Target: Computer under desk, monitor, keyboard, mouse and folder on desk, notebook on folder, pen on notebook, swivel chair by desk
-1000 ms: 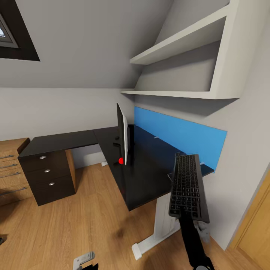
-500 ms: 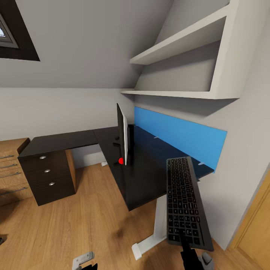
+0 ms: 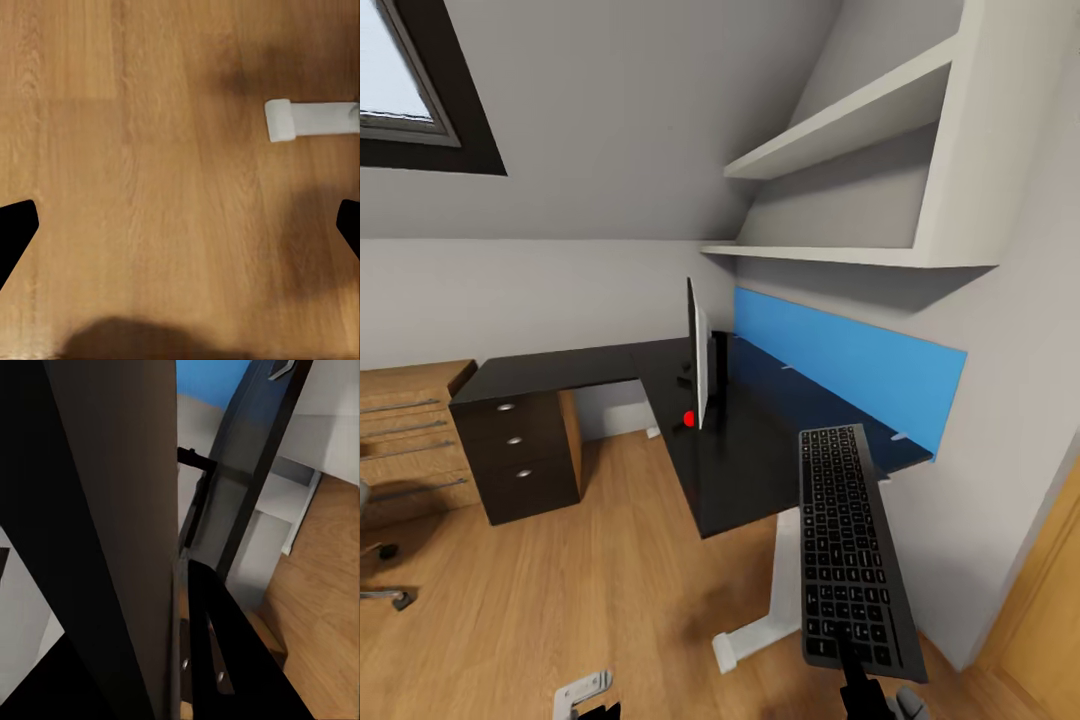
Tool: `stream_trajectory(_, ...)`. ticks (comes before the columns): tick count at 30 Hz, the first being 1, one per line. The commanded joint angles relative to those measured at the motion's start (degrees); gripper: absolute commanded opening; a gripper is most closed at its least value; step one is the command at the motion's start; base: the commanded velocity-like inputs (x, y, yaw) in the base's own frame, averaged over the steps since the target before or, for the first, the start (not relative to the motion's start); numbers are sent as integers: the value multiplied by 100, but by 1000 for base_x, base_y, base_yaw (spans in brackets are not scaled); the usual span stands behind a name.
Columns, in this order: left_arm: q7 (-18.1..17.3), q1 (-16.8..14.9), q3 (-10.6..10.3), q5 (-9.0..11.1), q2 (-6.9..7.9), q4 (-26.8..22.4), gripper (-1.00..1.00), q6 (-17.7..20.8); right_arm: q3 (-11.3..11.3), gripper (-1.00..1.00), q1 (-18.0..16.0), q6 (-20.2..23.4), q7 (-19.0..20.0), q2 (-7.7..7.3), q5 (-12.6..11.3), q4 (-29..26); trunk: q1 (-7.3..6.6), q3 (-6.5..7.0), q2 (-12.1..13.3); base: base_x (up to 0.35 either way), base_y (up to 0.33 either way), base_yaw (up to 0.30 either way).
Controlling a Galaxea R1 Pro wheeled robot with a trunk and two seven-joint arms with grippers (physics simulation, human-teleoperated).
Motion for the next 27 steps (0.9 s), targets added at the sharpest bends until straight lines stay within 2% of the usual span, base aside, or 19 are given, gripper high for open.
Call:
stream_trajectory(1, 57, -3, -32, 60, 8, -11, 100, 13, -5, -100, 0, 17, 44, 3, -48, 0, -3, 2, -3, -296, -137, 193)
stream_trajectory(16, 71, -3, -32, 60, 8, -11, 100, 16, -6, -100, 1, 17, 44, -4, -41, -8, -3, 95, -3, -314, -87, 194)
stream_trajectory(23, 88, -3, -32, 60, 8, -8, 100, 10, -6, -100, 2, 12, 58, -7, -39, -8, -3, 133, -3, -62, -4, 174)
stream_trajectory(27, 87, -3, -30, 60, 6, 1, 100, 8, -6, -100, 1, 18, 296, -54, -24, 20, -3, 135, -3, -2, 0, 19)
